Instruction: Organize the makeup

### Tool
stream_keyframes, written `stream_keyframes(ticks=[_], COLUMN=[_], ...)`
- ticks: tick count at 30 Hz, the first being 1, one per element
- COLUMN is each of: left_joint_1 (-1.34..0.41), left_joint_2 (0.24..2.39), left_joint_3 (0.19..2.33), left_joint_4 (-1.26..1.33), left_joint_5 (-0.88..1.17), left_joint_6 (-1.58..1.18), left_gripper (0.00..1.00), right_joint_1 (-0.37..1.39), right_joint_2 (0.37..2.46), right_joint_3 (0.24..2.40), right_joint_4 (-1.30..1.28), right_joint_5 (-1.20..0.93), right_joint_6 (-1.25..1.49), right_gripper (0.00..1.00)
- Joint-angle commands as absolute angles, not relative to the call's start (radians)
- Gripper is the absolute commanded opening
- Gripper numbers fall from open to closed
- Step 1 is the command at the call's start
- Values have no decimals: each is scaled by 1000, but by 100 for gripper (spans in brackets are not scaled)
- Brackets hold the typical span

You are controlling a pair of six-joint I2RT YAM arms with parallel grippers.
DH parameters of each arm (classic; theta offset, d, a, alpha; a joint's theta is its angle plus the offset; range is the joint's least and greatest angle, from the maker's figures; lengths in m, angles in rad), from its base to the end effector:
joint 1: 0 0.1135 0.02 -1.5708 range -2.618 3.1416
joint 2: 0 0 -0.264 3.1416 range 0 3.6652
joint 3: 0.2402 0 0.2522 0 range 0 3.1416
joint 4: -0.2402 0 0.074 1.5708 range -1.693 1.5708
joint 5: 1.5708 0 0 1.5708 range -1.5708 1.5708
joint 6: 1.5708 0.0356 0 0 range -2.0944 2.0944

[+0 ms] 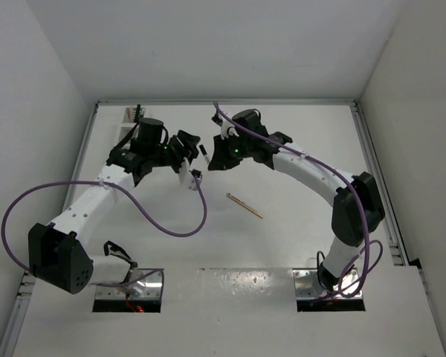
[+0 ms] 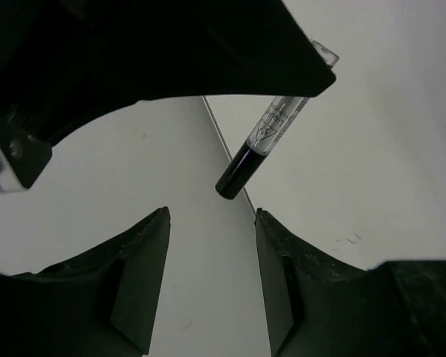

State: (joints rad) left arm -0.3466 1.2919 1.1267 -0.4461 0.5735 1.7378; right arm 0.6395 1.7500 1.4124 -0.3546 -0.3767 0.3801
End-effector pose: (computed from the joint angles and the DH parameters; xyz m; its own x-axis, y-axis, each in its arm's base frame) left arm 0.2605 -0.1146 0.3266 0.7832 0.5978 -0.1709 0.4154 -0.2985 0.8593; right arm 0.3136 0.2495 0.2804 -0.7658 -0.1396 -0.6278 -0.5363 0.6773 0.5036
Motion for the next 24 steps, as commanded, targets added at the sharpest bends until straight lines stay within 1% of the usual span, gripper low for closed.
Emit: stream_keyframes(ticks=[1, 10, 14, 15, 17, 18, 21, 22, 24], left_joint_1=[-373, -414, -425, -434, -434, -434, -434, -434, -434], left_joint_2=[1263, 1262, 1262, 1262, 1262, 1262, 1262, 1262, 1262], left_joint_3=[1098, 1052, 1032, 1032, 1032, 1032, 1023, 1013, 1012], left_joint_4=[-410, -410, -410, -410, -410, -410, -410, -410, -410], left_joint_5=[554, 511, 511, 511, 502, 502, 502, 502, 502], left_joint_6=[1850, 1882, 1882, 1882, 1882, 1872, 1862, 1862, 1862], left_gripper=[55, 55, 55, 49, 39, 29, 16, 9, 2], right_joint_1=[658, 676, 681, 681, 683, 684, 683, 683, 680], right_joint_2=[1718, 1717, 1726, 1730, 1726, 1726, 1726, 1730, 1746], right_joint_3=[1424, 1427, 1420, 1419, 1404, 1399, 1404, 1411, 1427], right_joint_4=[-310, -301, -278, -267, -245, -238, -222, -224, -224], right_joint_5=[-396, -405, -442, -446, -454, -453, -448, -449, -453], right_joint_6=[428, 457, 479, 483, 495, 497, 502, 499, 499], right_gripper=[0, 0, 0, 0, 0, 0, 0, 0, 0])
